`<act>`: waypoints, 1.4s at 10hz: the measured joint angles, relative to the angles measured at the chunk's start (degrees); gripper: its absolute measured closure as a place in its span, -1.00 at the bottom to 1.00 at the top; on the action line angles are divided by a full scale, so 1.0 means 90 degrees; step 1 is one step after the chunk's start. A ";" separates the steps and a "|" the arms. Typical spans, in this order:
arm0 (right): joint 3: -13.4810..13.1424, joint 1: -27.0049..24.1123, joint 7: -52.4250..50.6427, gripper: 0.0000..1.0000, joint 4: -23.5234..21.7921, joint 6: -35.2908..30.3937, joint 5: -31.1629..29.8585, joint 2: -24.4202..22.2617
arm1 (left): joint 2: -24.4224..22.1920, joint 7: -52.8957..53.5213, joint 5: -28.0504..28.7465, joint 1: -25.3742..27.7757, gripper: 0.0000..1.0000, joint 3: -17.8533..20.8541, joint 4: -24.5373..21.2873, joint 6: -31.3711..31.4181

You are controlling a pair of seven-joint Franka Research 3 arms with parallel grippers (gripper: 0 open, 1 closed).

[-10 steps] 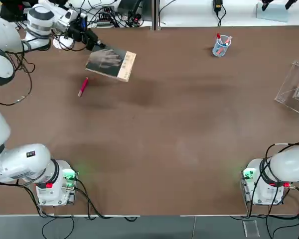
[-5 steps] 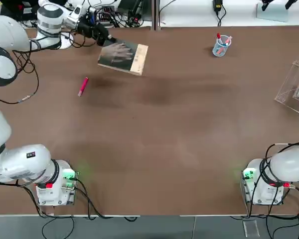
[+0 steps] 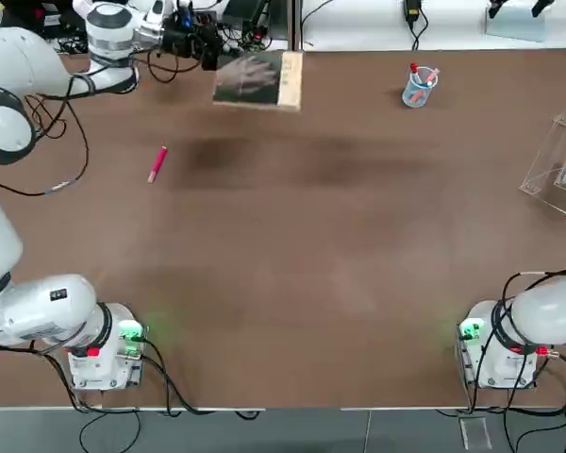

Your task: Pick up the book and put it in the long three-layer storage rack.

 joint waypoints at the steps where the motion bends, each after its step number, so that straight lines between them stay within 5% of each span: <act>1: 0.0001 0.0011 0.0066 -1.00 -0.0001 0.0005 0.0039 0.0005 | 0.0001 0.0000 -0.0199 -0.0142 0.91 -0.0009 -0.0001 0.0204; 11: 0.0006 0.0034 0.0123 -1.00 -0.0220 0.0600 0.0114 0.0439 | 0.0001 -0.0001 -0.1934 -0.1527 0.91 -0.0058 0.0029 0.2022; 14: 0.0008 0.0009 0.0071 -1.00 -0.0221 0.0767 0.0878 0.0651 | 0.0007 -0.0001 -0.2305 -0.1872 0.91 -0.0053 0.0083 0.2369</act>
